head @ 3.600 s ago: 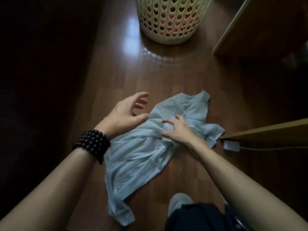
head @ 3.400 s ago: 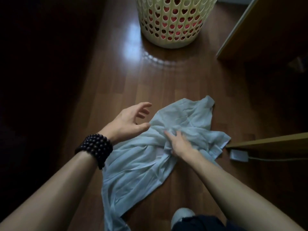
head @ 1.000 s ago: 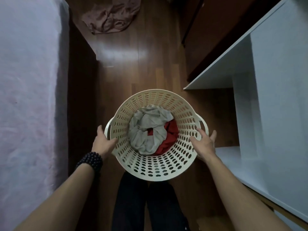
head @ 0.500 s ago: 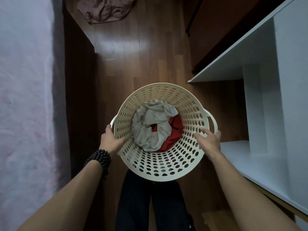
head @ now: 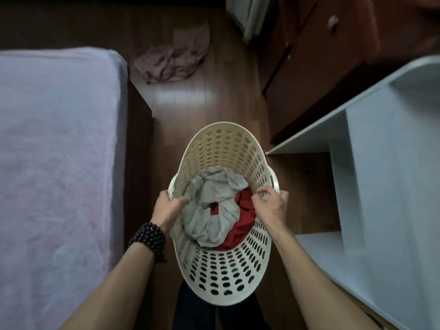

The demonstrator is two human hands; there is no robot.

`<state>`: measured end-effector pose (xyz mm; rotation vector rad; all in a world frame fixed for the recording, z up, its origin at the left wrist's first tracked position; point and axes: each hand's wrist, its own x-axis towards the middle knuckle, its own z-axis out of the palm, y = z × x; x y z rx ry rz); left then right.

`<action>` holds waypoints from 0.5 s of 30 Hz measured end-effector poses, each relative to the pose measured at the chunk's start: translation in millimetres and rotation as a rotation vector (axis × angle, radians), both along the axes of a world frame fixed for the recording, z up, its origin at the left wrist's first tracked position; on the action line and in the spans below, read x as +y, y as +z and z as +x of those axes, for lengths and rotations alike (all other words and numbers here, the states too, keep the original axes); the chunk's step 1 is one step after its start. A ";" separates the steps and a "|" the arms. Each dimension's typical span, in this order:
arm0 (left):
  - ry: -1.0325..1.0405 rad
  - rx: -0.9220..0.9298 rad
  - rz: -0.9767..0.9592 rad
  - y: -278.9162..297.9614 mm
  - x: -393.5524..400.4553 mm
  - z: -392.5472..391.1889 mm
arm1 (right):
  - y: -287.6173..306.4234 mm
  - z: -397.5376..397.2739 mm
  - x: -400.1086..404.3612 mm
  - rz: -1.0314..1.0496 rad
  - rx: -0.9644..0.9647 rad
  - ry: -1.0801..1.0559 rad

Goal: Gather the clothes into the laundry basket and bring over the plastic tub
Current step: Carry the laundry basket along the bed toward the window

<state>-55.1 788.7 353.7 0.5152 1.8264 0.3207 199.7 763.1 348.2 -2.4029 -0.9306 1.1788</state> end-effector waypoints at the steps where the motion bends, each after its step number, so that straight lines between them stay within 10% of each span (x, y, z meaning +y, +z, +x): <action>1: -0.003 -0.015 0.021 25.3 15.1 -1.7 | 24.0 -10.7 16.9 0.007 0.008 0.008; 15: 0.064 -0.022 0.392 231.6 226.2 -78.5 | 225.7 -38.7 233.7 0.145 0.065 0.205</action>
